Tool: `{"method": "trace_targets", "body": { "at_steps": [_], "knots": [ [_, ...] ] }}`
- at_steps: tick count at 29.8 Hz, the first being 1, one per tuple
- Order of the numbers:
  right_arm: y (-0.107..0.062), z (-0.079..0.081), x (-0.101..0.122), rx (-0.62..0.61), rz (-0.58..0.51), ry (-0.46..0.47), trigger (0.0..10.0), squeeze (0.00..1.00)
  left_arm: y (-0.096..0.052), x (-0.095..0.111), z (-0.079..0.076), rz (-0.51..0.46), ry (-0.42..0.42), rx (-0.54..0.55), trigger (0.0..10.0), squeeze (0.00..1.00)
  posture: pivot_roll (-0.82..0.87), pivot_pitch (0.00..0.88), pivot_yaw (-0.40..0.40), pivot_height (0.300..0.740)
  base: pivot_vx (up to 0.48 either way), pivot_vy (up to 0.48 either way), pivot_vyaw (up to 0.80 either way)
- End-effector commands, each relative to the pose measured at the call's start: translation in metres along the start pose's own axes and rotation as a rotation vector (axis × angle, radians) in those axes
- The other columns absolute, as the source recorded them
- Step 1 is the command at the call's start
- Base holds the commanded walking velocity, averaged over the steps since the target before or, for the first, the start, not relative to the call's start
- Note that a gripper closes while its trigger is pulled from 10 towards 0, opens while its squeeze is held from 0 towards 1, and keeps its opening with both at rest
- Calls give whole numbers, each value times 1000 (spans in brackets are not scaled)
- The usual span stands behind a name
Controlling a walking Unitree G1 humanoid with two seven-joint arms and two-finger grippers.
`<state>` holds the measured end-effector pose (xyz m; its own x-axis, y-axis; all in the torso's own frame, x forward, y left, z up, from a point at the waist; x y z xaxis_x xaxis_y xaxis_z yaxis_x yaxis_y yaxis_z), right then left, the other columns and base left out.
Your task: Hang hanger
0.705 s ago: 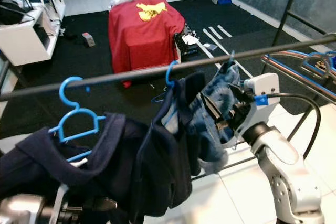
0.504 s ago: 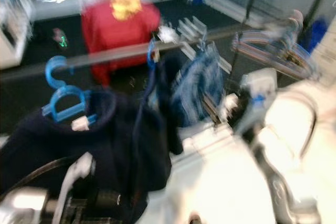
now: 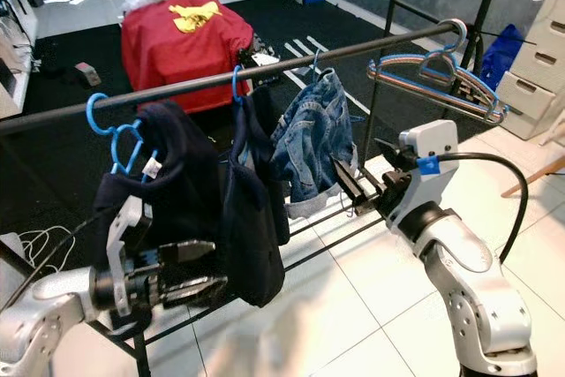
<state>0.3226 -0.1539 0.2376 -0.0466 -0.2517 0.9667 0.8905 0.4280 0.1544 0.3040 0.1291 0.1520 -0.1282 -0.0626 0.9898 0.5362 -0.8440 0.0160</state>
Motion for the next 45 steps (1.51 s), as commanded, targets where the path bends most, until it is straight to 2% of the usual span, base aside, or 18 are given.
{"method": "trace_targets", "body": {
  "at_steps": [1, 3, 4, 5, 7, 9, 10, 11, 13, 20, 22, 27, 33, 35, 37, 39, 42, 45],
  "knots": [
    [0, 3, 0, 7, 3, -3, 10000, 0, -7, 1, 25, -4, 23, 152, 10000, 0, -50, 110, 8, 740, 0, 0, 0],
    [0, 3, 0, 7, 3, -3, 10000, 0, -7, 1, 25, -4, 23, 152, 10000, 0, -50, 110, 8, 740, 0, 0, 0],
    [0, 3, 0, 6, 3, -4, 10000, 0, -11, 4, 45, -2, 41, 258, 10000, 0, -50, 110, 8, 740, 0, 0, 0],
    [0, 3, 0, 6, 3, -4, 10000, 0, -11, 4, 45, -2, 41, 258, 10000, 0, -50, 110, 8, 740, 0, 0, 0],
    [1, 3, -1, 5, 3, -5, 10000, 0, -36, -1, 85, 96, 121, 482, 10000, 0, -48, 110, 9, 740, 0, 0, 0],
    [1, 3, -1, 5, 3, -5, 10000, 0, -36, -1, 85, 96, 121, 482, 10000, 0, -48, 110, 9, 740, 0, 0, 0],
    [1, 4, -1, 5, 3, -6, 10000, 0, -53, -6, 98, 159, 163, 558, 10000, 0, -47, 110, 8, 740, 0, 0, 0],
    [1, 4, -1, 5, 3, -6, 10000, 0, -53, -6, 98, 159, 163, 558, 10000, 0, -47, 110, 8, 740, 0, 0, 0],
    [2, 3, -1, 8, 5, -9, 10000, 0, -99, -7, 122, 294, 262, 721, 10000, 0, -34, 110, -3, 740, 0, 0, 0],
    [3, 3, 0, 15, 8, -11, 10000, 0, -116, 15, 126, 272, 338, 773, 10000, 0, -30, 113, -9, 740, 0, 0, 0],
    [4, 4, 0, 19, 12, -12, 10000, 0, -109, 37, 121, 188, 374, 732, 10000, 0, -28, 120, -17, 740, 0, 0, 0],
    [4, 4, -1, 21, 15, -11, 10000, 0, -105, 45, 118, 156, 393, 699, 10000, 0, -29, 122, -18, 740, 0, 0, 0],
    [2, 2, -2, 17, 22, -11, 10000, 0, -87, 71, 85, 73, 418, 447, 10000, 0, -27, 127, -19, 740, 0, 0, 0],
    [2, 2, -2, 17, 22, -11, 10000, 0, -87, 71, 85, 73, 418, 447, 10000, 0, -27, 127, -19, 740, 0, 0, 0],
    [2, 1, -2, 15, 25, -11, 10000, 0, -77, 66, 52, 84, 364, 244, 10000, 0, -29, 127, -18, 740, 0, 0, 0],
    [2, 1, -2, 15, 25, -11, 10000, 0, -77, 66, 52, 84, 364, 244, 10000, 0, -29, 127, -18, 740, 0, 0, 0],
    [2, 0, -2, 12, 26, -13, 10000, 0, -74, 54, 20, 130, 311, 59, 10000, 0, -28, 128, -15, 740, 0, 0, 0],
    [2, 0, -2, 10, 26, -13, 10000, 0, -72, 49, 11, 153, 295, 8, 10000, 0, -28, 129, -16, 740, 0, 0, 0]
  ]
}}
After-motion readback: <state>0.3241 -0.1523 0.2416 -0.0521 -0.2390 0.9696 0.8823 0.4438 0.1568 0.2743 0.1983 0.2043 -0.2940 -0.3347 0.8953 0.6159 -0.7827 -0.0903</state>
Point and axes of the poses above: a point about 5 cm out from each wrist's last joint towards the gripper, its own y axis pointing out of the wrist towards the gripper, its own x axis along the axis of the wrist's last joint, z = x × y, the point moved 6 cm from there along y, pointing out of the wrist towards the gripper, and after that the axes turned 15 degrees about y, right-handed, at the moved point
